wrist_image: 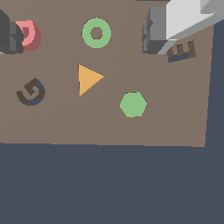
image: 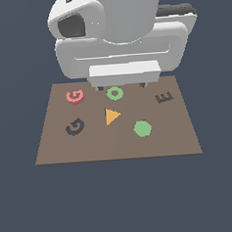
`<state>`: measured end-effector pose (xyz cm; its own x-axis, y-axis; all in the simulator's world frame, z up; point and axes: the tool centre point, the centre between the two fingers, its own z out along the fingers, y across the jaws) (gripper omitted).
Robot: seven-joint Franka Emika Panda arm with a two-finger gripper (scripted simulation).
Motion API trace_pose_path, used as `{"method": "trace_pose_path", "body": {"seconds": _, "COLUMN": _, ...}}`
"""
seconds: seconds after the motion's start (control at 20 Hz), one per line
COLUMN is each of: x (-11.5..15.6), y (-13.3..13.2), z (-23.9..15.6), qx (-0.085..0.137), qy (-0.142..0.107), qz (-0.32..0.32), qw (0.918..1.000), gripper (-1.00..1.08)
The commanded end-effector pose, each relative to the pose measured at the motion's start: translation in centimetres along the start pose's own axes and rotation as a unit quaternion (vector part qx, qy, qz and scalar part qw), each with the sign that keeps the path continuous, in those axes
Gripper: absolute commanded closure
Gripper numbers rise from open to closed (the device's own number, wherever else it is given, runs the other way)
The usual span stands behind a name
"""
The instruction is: Insert a designated object into the corresponding slot on a board.
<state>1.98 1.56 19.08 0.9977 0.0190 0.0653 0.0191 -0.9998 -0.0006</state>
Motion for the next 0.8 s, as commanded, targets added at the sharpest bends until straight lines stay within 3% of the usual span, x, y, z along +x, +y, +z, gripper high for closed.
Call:
{"method": "trace_pose_path", "body": {"seconds": 0.0, "x": 0.0, "y": 0.0, "z": 0.0, "qx": 0.0, "qy": 0.0, "qz": 0.0, "qw": 1.0, "gripper": -0.92}}
{"method": "trace_pose_path", "body": {"seconds": 0.4, "x": 0.1, "y": 0.7, "z": 0.5, "qx": -0.001, "qy": -0.001, "qz": 0.028, "qw": 0.9996, "gripper": -0.92}}
{"method": "trace_pose_path", "body": {"seconds": 0.75, "x": 0.3, "y": 2.7, "z": 1.9, "qx": -0.004, "qy": -0.003, "qz": 0.1, "qw": 0.995, "gripper": -0.92}}
